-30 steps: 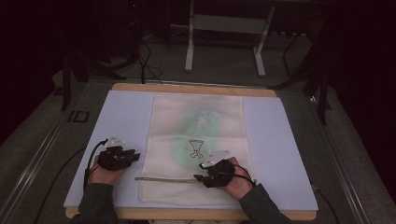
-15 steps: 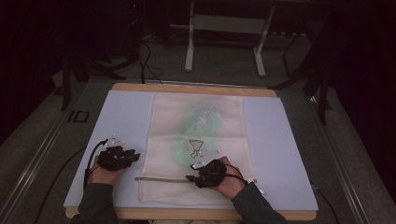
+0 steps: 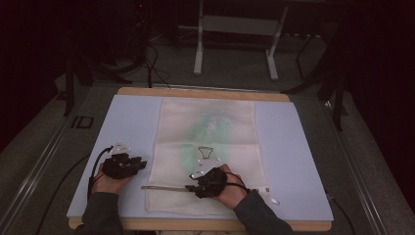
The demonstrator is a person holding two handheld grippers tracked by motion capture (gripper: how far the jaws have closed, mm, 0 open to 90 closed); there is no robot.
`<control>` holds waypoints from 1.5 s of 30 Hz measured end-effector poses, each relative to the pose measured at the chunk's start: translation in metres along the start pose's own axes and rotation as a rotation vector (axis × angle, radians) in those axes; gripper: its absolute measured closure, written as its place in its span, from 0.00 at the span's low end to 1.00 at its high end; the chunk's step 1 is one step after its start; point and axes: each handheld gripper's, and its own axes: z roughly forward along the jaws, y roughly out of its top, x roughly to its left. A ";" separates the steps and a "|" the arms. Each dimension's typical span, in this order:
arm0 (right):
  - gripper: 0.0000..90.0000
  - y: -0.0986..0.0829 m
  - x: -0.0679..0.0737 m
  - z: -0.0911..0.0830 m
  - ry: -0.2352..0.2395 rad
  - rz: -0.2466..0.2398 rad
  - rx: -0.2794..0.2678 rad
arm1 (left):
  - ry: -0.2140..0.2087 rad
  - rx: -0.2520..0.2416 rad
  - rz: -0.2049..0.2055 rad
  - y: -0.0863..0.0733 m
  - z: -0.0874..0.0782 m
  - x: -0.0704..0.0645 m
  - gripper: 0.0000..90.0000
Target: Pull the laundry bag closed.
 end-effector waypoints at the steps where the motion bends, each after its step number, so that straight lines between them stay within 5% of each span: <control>1: 0.67 0.001 0.001 0.001 0.006 0.001 -0.003 | 0.000 0.000 0.000 0.000 0.000 0.000 0.73; 45: 0.73 0.036 0.020 0.046 0.071 -0.051 -0.014 | -0.004 0.006 0.006 0.000 0.001 -0.001 0.73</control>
